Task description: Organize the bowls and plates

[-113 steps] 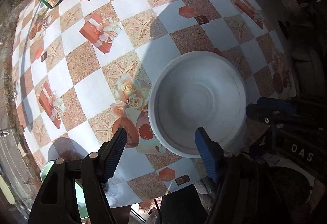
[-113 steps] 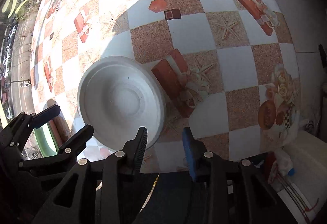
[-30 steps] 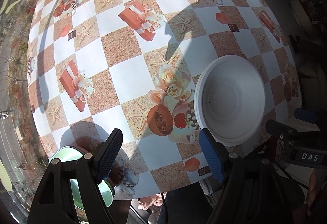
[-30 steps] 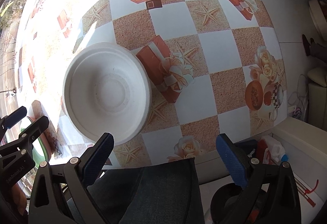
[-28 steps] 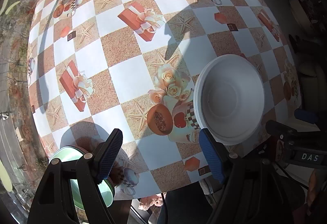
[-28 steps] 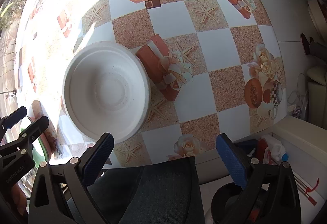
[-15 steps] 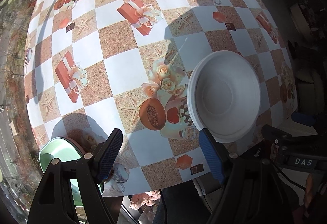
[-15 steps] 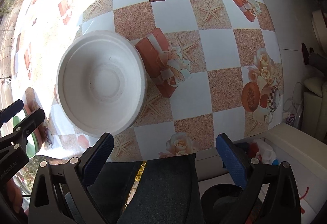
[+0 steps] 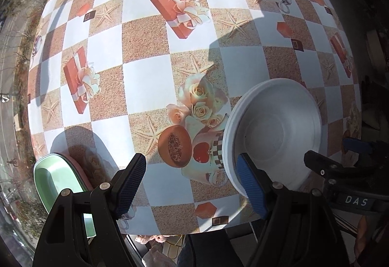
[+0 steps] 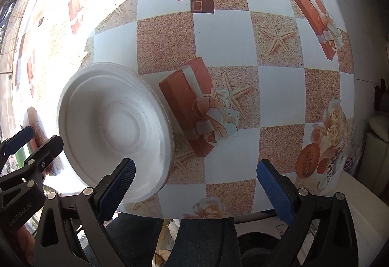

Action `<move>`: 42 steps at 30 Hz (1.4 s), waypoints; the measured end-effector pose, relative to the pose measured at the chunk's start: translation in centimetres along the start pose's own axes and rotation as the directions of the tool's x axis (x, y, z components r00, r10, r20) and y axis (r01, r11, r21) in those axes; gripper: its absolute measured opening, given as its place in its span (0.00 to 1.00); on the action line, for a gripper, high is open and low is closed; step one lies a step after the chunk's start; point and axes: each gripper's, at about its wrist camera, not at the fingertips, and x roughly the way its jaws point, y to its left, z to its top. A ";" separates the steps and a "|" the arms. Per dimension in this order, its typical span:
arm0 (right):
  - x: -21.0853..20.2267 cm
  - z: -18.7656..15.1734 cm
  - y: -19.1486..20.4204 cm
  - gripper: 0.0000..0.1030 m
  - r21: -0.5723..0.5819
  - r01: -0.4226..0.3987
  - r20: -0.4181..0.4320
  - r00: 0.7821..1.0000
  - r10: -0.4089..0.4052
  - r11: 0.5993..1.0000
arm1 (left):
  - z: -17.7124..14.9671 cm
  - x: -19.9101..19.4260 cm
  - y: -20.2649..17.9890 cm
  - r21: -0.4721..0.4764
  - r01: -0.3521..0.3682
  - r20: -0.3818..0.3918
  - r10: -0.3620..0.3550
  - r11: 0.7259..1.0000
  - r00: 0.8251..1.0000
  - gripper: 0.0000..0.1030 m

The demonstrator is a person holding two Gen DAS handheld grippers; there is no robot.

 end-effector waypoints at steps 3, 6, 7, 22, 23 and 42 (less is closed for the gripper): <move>1.1 0.7 -0.4 0.97 0.008 0.020 -0.022 1.000 -0.020 1.000 | 0.9 1.3 -0.5 -0.011 -0.022 -0.014 0.022 1.000 1.000 0.78; 1.6 0.8 -1.8 0.98 0.050 0.003 -0.033 0.999 -0.001 0.999 | 1.2 2.7 -1.3 0.011 -0.043 -0.039 0.044 0.999 0.998 0.78; 1.7 0.8 -2.1 0.98 0.061 -0.011 -0.040 0.999 0.014 0.998 | 1.2 3.0 -1.6 0.019 -0.044 -0.042 0.045 0.999 0.998 0.78; 5.3 2.4 -1.4 0.99 0.049 -0.086 -0.023 0.996 0.087 0.995 | 0.8 6.1 -3.5 -0.003 -0.028 -0.039 0.028 1.000 0.999 0.81; 5.4 2.4 -1.3 0.99 0.052 -0.087 -0.021 0.996 0.088 0.995 | 0.8 6.3 -3.6 -0.006 -0.027 -0.040 0.026 1.000 0.999 0.81; 4.5 1.9 -0.8 0.78 0.031 -0.125 -0.037 0.991 0.126 0.992 | 1.3 6.8 -4.0 0.004 0.018 -0.077 -0.017 1.000 0.997 0.77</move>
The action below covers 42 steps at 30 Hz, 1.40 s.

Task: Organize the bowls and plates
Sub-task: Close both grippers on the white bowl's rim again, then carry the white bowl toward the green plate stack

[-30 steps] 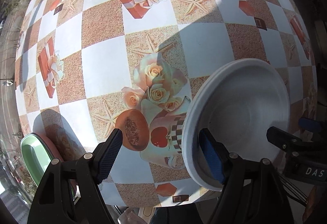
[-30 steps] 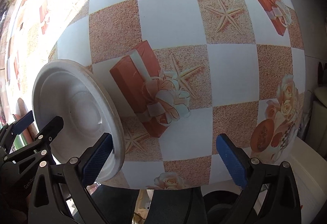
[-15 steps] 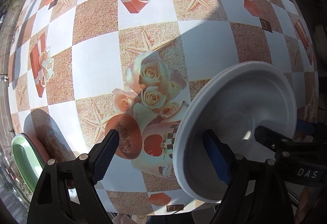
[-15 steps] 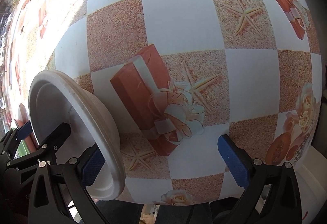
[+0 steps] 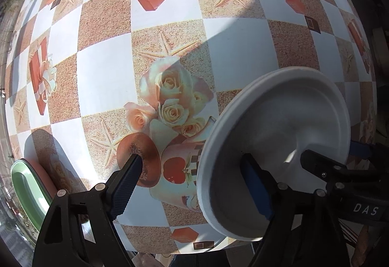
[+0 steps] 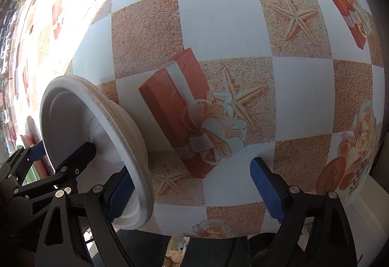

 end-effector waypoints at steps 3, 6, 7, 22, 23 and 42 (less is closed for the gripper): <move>-0.4 -0.3 0.7 0.38 -0.015 -0.082 -0.013 0.997 0.082 0.997 | 0.1 -0.4 -1.3 0.044 0.038 -0.002 -0.038 0.998 0.999 0.54; 0.3 -0.5 1.4 0.22 0.004 -0.122 -0.058 0.991 0.122 0.993 | 0.4 -0.5 -2.2 0.086 0.076 -0.030 -0.073 0.993 0.997 0.38; 0.1 -0.7 1.6 0.22 0.001 -0.108 -0.048 0.993 0.108 0.994 | 0.4 -0.5 -2.4 0.098 0.063 -0.038 -0.059 0.993 0.998 0.38; 1.7 -2.0 5.6 0.23 -0.080 -0.036 -0.095 0.995 0.028 0.996 | -2.1 0.6 -0.6 0.075 0.072 -0.066 -0.067 0.995 0.996 0.38; 1.7 -2.0 5.9 0.23 -0.078 -0.036 -0.096 0.995 0.028 0.996 | -2.2 0.6 -0.4 0.073 0.073 -0.065 -0.068 0.995 0.996 0.38; 1.8 -2.0 5.2 0.23 -0.048 -0.056 -0.092 0.994 0.051 0.997 | -3.6 0.1 -0.8 0.104 0.053 -0.046 -0.049 0.993 0.998 0.39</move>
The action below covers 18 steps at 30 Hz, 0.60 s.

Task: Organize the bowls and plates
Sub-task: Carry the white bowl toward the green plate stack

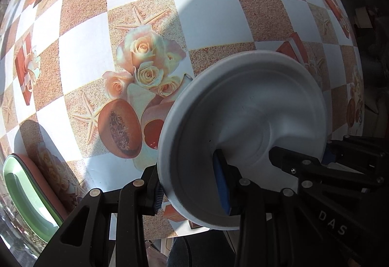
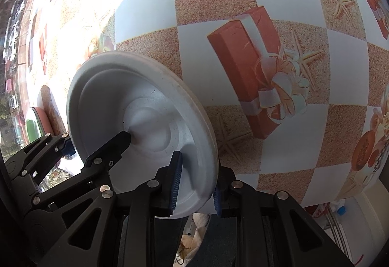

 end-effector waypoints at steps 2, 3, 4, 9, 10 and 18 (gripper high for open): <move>0.0 0.0 -0.1 0.23 0.000 -0.001 -0.001 1.000 0.001 1.000 | 0.0 0.0 0.0 0.000 0.000 0.000 0.000 1.000 1.000 0.39; 0.2 0.0 -0.1 0.23 0.001 -0.002 -0.002 1.000 0.002 1.000 | 0.0 0.0 0.0 0.000 -0.001 -0.001 0.001 1.000 1.000 0.39; 0.2 0.0 -0.1 0.23 0.002 -0.002 -0.002 1.000 0.002 1.000 | 0.0 0.0 -0.1 0.000 -0.001 -0.002 0.001 1.000 1.000 0.39; 0.1 0.0 0.0 0.23 -0.001 -0.002 -0.003 1.000 0.002 1.000 | 0.1 -0.1 0.0 0.001 -0.001 -0.002 0.001 1.000 1.000 0.39; 0.0 0.0 0.0 0.23 -0.001 -0.002 -0.004 1.000 0.002 1.000 | 0.1 -0.1 0.0 -0.002 0.000 -0.002 0.000 1.000 1.000 0.39; 0.2 -0.3 0.5 0.23 -0.003 0.005 -0.026 1.000 -0.005 1.000 | 0.0 0.0 0.3 -0.003 0.008 -0.019 -0.008 1.000 1.000 0.38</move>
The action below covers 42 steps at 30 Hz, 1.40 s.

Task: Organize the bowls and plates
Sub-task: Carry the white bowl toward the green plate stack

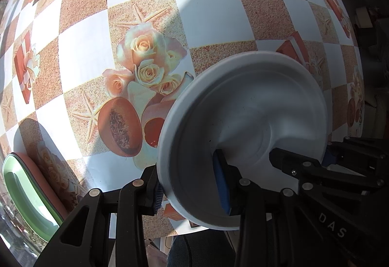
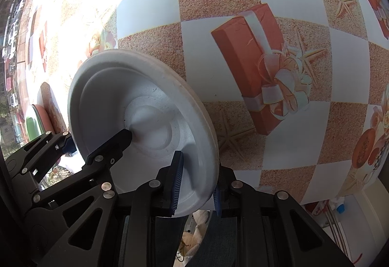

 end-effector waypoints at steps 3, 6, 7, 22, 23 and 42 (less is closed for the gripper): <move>0.2 -0.3 0.4 0.23 -0.001 -0.005 -0.012 1.000 0.005 1.000 | -0.3 0.0 0.3 0.003 -0.004 -0.009 0.004 1.000 1.000 0.39; 0.0 -0.3 1.1 0.23 -0.017 -0.001 -0.012 1.000 0.000 1.000 | -0.7 -0.3 0.7 0.001 -0.007 0.000 0.007 1.000 1.000 0.39; -0.1 -0.3 1.5 0.23 -0.025 0.002 -0.010 1.000 -0.002 1.000 | -0.8 -0.6 0.9 -0.001 -0.008 0.007 0.008 1.000 1.000 0.38; -3.2 -0.2 8.7 0.23 -0.145 0.068 0.067 0.996 -0.059 0.987 | -2.3 -5.2 6.4 -0.091 0.023 0.123 -0.011 0.996 0.992 0.38; -3.4 -0.3 9.3 0.23 -0.155 0.073 0.072 0.995 -0.063 0.985 | -2.4 -5.5 6.9 -0.099 0.025 0.131 -0.012 0.995 0.991 0.38; -5.5 -2.0 21.1 0.23 -0.349 0.148 0.144 0.984 -0.103 0.925 | -7.4 -10.0 15.1 -0.299 0.062 0.267 0.021 0.952 0.964 0.38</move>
